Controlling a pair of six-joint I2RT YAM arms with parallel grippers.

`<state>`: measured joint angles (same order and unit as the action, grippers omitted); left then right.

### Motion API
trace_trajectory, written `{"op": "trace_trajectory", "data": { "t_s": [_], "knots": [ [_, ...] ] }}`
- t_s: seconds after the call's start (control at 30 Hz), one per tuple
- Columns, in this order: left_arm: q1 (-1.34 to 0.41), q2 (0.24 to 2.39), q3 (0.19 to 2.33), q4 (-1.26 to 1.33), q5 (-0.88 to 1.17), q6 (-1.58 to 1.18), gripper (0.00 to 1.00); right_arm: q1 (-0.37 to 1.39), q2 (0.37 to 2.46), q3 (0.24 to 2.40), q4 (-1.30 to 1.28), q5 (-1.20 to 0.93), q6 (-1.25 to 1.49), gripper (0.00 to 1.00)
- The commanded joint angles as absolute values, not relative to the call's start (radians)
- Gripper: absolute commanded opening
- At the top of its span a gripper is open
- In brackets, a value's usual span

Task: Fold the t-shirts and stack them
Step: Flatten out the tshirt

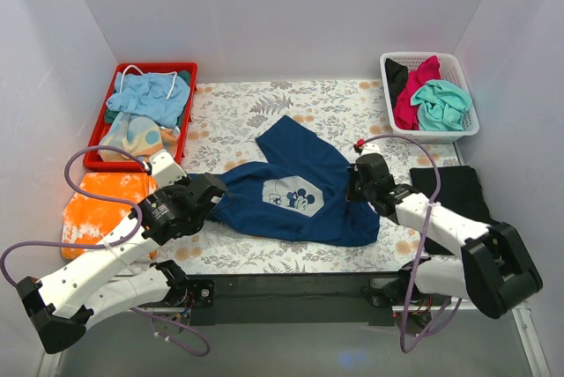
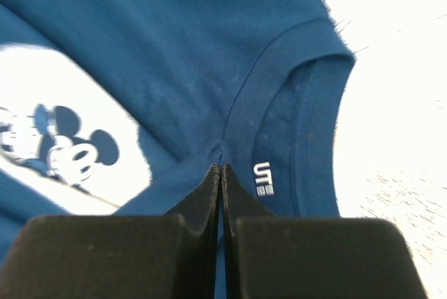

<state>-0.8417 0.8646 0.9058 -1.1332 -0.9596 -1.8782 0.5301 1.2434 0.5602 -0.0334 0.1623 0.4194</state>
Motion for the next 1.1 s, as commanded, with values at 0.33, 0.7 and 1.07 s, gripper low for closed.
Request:
{"op": "trace_trajectory", "data": {
  "t_s": [0.33, 0.7, 1.07],
  "knots": [
    [-0.845, 0.861, 1.034, -1.026, -1.038, -1.723, 0.0, 0.526, 0.871, 0.808, -0.333, 0.359, 0.336, 0.01],
    [-0.845, 0.782, 1.209, -0.613, -1.189, -1.217, 0.0, 0.526, 0.79, 0.992, -0.373, 0.465, 0.281, 0.01],
    [-0.845, 0.912, 1.285, 0.147, -1.0, -0.64, 0.0, 0.526, 0.897, 1.391, -0.263, 0.457, 0.083, 0.01]
  ]
}}
